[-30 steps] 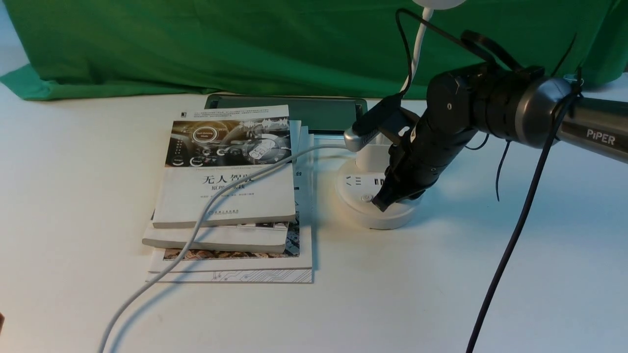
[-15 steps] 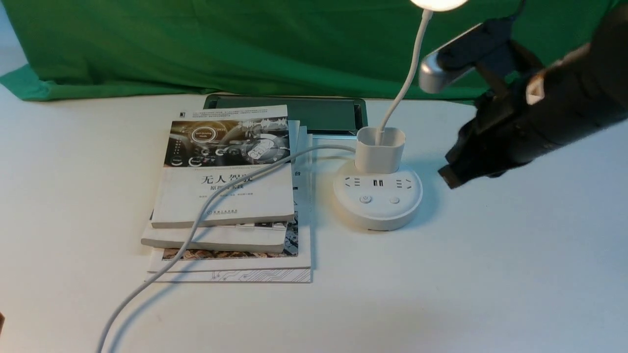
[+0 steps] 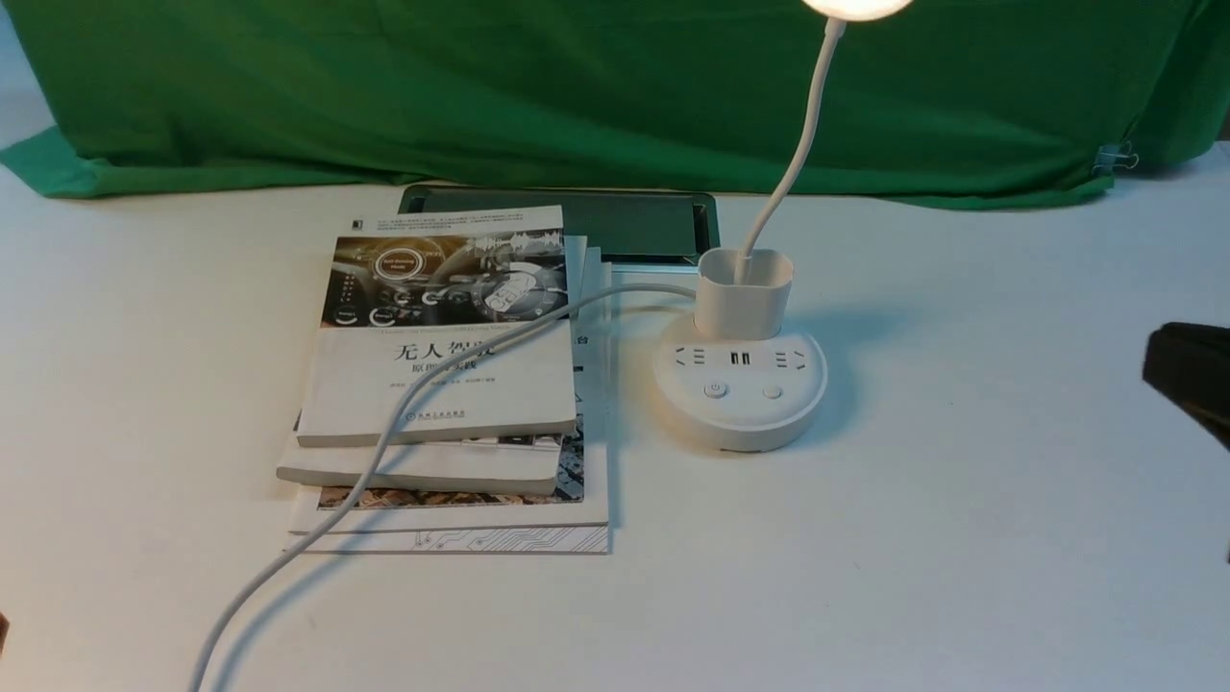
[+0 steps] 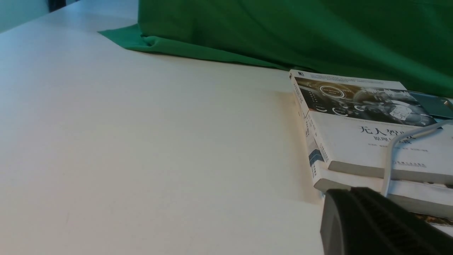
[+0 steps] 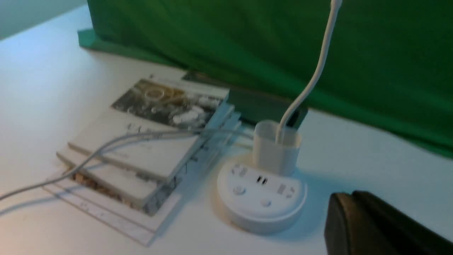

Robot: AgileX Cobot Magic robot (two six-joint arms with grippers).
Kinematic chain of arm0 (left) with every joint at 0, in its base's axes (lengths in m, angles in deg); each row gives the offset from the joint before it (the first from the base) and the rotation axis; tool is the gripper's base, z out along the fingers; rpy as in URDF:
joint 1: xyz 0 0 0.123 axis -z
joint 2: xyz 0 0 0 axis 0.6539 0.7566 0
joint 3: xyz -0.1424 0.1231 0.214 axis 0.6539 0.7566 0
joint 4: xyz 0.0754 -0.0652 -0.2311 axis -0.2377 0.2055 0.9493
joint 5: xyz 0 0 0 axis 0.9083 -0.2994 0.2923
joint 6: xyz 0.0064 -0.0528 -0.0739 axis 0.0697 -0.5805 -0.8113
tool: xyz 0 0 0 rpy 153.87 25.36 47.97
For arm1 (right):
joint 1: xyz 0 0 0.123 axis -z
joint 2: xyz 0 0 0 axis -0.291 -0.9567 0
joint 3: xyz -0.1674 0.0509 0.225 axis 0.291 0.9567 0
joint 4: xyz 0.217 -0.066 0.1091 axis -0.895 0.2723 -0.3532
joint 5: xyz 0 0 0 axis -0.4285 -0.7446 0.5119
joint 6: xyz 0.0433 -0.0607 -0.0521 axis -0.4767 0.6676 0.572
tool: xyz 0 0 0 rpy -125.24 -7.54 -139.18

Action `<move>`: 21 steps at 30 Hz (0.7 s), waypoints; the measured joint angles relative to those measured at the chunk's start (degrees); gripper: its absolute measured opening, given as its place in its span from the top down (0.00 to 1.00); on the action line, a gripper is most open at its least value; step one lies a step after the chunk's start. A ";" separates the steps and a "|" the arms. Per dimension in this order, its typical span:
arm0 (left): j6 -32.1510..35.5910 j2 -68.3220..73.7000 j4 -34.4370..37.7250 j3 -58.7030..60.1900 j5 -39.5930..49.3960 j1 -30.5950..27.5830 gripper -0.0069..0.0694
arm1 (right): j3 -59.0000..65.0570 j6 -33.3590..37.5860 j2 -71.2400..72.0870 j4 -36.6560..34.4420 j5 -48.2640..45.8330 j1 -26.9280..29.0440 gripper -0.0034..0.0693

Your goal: Turn on the desk lamp on the white desktop with your hand.

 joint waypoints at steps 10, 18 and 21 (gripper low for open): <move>0.00 0.00 0.00 0.00 0.00 0.00 0.88 | 20.79 0.68 14.58 0.49 19.60 0.36 0.85; 0.00 0.00 0.00 0.00 0.00 0.00 0.88 | 33.20 0.01 24.80 0.71 23.66 17.53 0.82; 0.00 0.00 0.00 0.00 0.00 0.00 0.88 | 33.47 -1.92 26.76 2.68 21.89 23.12 0.81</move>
